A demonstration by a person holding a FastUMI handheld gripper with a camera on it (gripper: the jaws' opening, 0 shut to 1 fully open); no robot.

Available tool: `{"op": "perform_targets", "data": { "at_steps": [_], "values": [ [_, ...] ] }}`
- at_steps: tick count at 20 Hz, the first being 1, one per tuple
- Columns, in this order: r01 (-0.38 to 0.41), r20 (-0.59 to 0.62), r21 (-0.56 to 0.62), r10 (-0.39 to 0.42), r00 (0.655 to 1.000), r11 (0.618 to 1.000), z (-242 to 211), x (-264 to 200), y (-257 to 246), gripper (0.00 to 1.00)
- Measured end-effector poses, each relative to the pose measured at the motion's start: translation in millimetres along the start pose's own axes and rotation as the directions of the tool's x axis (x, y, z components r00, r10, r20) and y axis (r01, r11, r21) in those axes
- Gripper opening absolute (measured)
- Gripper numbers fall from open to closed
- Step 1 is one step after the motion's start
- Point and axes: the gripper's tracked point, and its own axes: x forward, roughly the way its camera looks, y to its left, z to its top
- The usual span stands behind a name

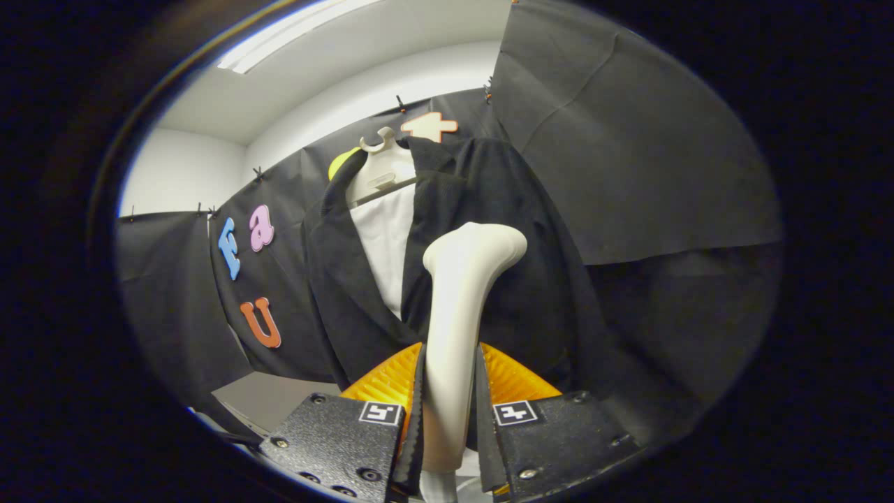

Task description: Iron the clothes twice with a garment steamer, once on the left side and once on the right side.

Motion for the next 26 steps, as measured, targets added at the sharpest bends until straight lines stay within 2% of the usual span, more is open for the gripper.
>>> {"op": "perform_targets", "data": {
  "at_steps": [7, 12, 15, 26],
  "values": [
    [0.058, -0.063, 0.036, -0.056, 0.996, 0.998, -32, -3, -4, 0.34],
    [0.1, -0.12, 0.073, -0.091, 0.989, 0.992, -71, -18, -15, 0.35],
    [0.109, -0.15, 0.112, -0.092, 0.984, 0.988, -90, -19, -18, 0.34],
    [0.147, -0.264, 0.139, -0.107, 0.959, 0.979, -159, -19, -30, 0.35]
  ]
}}
